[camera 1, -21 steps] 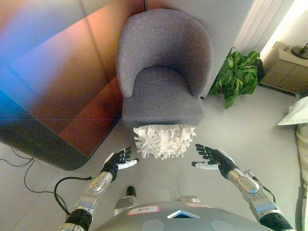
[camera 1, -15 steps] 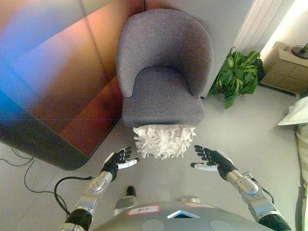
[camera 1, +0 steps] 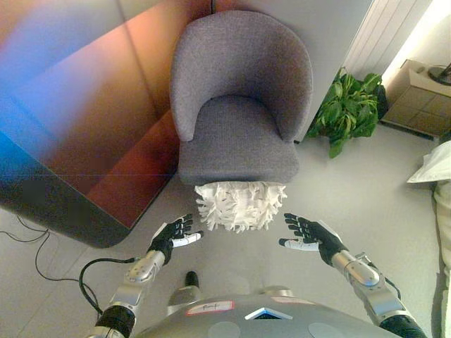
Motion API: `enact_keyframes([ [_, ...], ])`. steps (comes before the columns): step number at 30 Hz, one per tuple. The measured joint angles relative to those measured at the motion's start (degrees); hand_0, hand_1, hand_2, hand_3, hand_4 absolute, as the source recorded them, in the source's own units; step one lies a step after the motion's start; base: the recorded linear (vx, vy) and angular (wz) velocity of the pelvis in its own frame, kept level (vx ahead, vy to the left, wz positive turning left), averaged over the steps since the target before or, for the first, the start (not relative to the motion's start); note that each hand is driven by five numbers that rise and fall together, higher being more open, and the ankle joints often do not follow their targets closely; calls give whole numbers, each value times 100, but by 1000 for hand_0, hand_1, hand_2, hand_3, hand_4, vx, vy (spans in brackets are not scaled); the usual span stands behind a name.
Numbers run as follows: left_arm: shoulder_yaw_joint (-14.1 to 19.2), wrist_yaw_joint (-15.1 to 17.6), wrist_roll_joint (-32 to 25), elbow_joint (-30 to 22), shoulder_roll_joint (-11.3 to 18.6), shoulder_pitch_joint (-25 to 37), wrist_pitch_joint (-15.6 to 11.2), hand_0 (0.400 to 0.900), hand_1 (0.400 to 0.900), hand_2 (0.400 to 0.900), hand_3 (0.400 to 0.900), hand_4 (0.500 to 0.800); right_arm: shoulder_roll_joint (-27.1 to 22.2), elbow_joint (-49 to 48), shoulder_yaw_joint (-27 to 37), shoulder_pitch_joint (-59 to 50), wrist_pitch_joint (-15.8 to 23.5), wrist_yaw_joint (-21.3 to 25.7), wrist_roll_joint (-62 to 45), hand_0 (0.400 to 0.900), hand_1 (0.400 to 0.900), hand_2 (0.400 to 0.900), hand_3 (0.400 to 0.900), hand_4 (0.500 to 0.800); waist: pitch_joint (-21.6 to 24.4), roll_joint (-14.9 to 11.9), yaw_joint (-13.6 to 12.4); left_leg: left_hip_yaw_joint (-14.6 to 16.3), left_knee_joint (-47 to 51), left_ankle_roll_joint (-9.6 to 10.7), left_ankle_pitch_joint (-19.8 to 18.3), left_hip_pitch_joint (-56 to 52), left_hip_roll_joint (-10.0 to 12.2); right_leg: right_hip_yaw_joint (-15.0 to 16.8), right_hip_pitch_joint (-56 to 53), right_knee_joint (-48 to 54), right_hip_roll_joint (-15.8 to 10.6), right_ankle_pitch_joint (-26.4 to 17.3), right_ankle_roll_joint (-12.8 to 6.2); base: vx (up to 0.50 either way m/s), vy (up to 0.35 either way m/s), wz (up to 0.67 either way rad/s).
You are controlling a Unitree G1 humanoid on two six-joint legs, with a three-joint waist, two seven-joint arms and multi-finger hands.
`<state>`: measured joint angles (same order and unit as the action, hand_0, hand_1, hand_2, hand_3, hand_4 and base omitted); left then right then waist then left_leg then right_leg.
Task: Pick up the pillow and put it on the sofa.
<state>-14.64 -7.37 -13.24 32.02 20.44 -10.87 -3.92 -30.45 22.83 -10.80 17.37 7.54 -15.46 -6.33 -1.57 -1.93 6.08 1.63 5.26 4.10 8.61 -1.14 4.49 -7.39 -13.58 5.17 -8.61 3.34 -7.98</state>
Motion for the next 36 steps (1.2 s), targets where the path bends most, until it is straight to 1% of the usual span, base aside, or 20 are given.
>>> enact_keyframes([
  [3, 0, 0, 2, -103, 0, 0, -2, 900, 900, 900, 900, 800, 2, 0, 0, 0, 0, -12, -1, 900, 900, 900, 900, 800, -6, -3, -1, 0, 0, 0, 0, -2, 0, 0, -2, 0, 1, 0, 0, 13, -10, -1],
  [13, 0, 0, 14, -115, 4, 1, -4, 900, 900, 900, 900, 800, 2, -6, 2, 3, 0, -116, 0, 900, 900, 900, 900, 800, -26, 11, 1, -1, -1, -1, 1, -13, 6, 6, -10, 1, 7, 0, 0, 12, -31, 0],
  [19, 0, -7, 13, -115, 4, 1, -4, 900, 900, 900, 900, 800, -1, -36, 6, 3, 0, -129, -1, 900, 900, 900, 900, 800, -102, 91, 3, -43, -13, 9, 4, 2, 58, 15, -4, 1, 70, 9, 17, -18, -86, 6],
  [23, -1, -22, 8, -114, 5, 36, -4, 900, 900, 900, 900, 800, -1, -40, 29, 5, 1, -151, -1, 900, 900, 900, 900, 800, -193, 149, 7, -149, -73, 64, 39, 46, 152, 46, -11, -11, 221, 59, 119, -39, -141, 5],
  [25, -20, -25, 3, -116, 4, 163, -4, 900, 900, 900, 900, 800, -3, -42, 85, -36, 2, -147, -11, 900, 900, 900, 900, 800, -371, 175, -10, -212, -309, 175, 80, 175, 235, 95, 17, -126, 350, 119, 228, -76, -116, 6],
  [26, -28, -27, 0, -107, 12, 256, -3, 900, 900, 900, 900, 800, -1, -39, 102, -85, 2, -147, -24, 900, 900, 900, 900, 800, -493, 181, -7, -203, -543, 179, 87, 321, 250, 91, 42, -211, 414, 170, 306, -51, -51, 0],
  [28, -100, -69, -13, -102, 34, 447, 2, 900, 900, 900, 900, 800, 7, -45, 207, -127, 0, -152, -49, 900, 900, 900, 900, 800, -758, 123, -37, -251, -988, 209, 186, 586, 242, 85, 101, -336, 391, 206, 404, -5, -16, -5],
  [30, -203, -123, -15, -101, 34, 460, 4, 900, 900, 900, 900, 800, 0, -44, 347, -126, -1, -133, -75, 900, 900, 900, 900, 800, -842, 80, -156, -431, -1217, 312, 345, 726, 171, 118, 151, -391, 320, 206, 426, 107, -4, -13],
  [31, -232, -140, -18, -102, 26, 468, 4, 900, 900, 900, 900, 800, -5, -44, 412, -149, -2, -109, -80, 900, 900, 900, 900, 800, -848, 102, -159, -436, -1419, 318, 340, 881, 137, 142, 212, -436, 280, 209, 430, 170, 33, -24],
  [32, -236, -146, -21, -103, 6, 465, 3, 900, 900, 900, 900, 800, -29, -47, 457, -179, 0, -88, -90, 900, 900, 900, 900, 800, -845, 131, -170, -421, -1477, 342, 280, 946, 101, 215, 300, -486, 245, 211, 428, 189, 57, -28],
  [33, -254, -143, -36, -103, -12, 473, 2, 900, 900, 900, 900, 800, -100, -47, 455, -217, 3, -41, -104, 900, 900, 900, 900, 800, -825, 223, -194, -422, -1450, 362, 18, 1043, 85, 272, 417, -524, 241, 215, 419, 217, 63, -28],
  [34, -267, -141, -56, -107, -25, 492, -2, 900, 900, 900, 900, 800, -150, -44, 456, -243, 3, 13, -129, 900, 900, 900, 900, 800, -823, 322, -194, -435, -1297, 301, -269, 1001, 44, 317, 515, -552, 259, 217, 371, 245, 71, -30],
  [35, -271, -136, -63, -106, -38, 506, -9, 900, 900, 900, 900, 800, -213, -28, 453, -270, 12, 30, -149, 900, 900, 900, 900, 800, -816, 488, -202, -505, -1031, 71, -372, 870, 48, 377, 606, -575, 326, 219, 291, 277, 72, -34],
  [36, -249, -73, -65, -88, 2, 562, -4, 900, 900, 900, 900, 800, -156, -13, 427, -306, 2, 65, -149, 900, 900, 900, 900, 800, -870, 418, -263, -378, -877, 56, -353, 839, 20, 441, 703, -702, 297, 256, 240, 310, 78, -43],
])
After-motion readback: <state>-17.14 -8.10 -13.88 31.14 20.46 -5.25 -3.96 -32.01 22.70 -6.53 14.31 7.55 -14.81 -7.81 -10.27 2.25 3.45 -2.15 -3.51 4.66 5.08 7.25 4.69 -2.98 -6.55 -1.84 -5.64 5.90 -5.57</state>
